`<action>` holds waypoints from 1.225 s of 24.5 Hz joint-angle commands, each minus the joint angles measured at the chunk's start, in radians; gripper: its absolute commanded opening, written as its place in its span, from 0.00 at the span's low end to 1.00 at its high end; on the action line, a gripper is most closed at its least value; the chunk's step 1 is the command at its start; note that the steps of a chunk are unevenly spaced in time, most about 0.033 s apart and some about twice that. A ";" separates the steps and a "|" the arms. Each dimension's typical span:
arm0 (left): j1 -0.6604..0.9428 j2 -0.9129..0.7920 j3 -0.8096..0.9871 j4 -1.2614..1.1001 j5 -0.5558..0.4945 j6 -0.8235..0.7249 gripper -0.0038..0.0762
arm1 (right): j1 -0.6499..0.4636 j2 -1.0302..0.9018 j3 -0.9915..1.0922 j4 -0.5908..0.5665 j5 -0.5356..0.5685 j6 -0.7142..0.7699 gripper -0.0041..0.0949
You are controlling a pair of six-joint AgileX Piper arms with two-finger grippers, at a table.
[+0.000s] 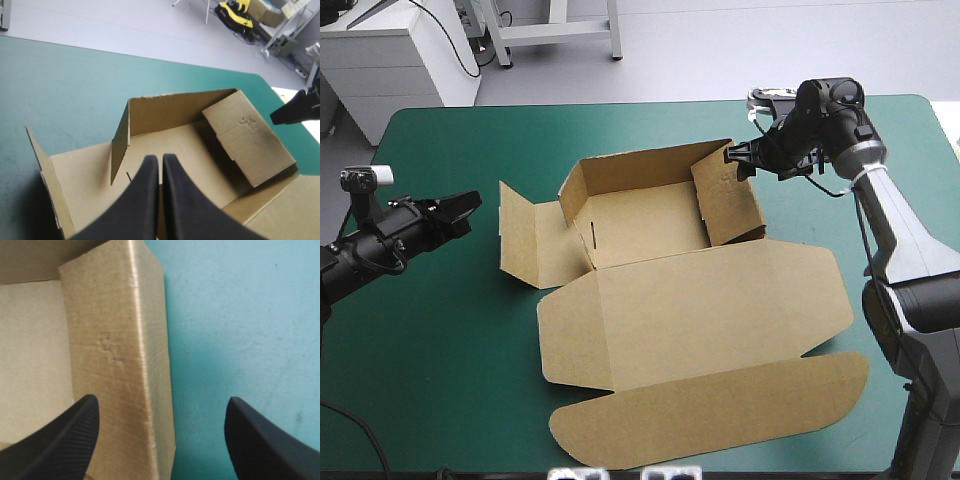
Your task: Fold the box
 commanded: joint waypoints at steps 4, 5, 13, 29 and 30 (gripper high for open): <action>-0.004 -0.019 -0.027 -0.093 0.011 -0.007 0.06 | 0.038 -0.098 0.083 -0.009 0.011 -0.002 0.71; -0.004 -0.019 -0.027 -0.093 0.011 -0.007 0.06 | 0.050 -0.098 0.099 -0.019 0.011 -0.002 0.71; -0.004 -0.019 -0.027 -0.091 0.017 -0.009 0.06 | 0.106 -0.051 0.169 -0.074 -0.040 0.010 0.71; -0.004 -0.019 -0.027 -0.029 0.081 -0.018 0.04 | 0.074 -0.056 0.167 -0.107 0.012 -0.108 0.04; -0.004 -0.019 -0.027 -0.027 0.078 -0.037 0.04 | 0.064 -0.073 0.167 -0.107 0.012 -0.116 0.04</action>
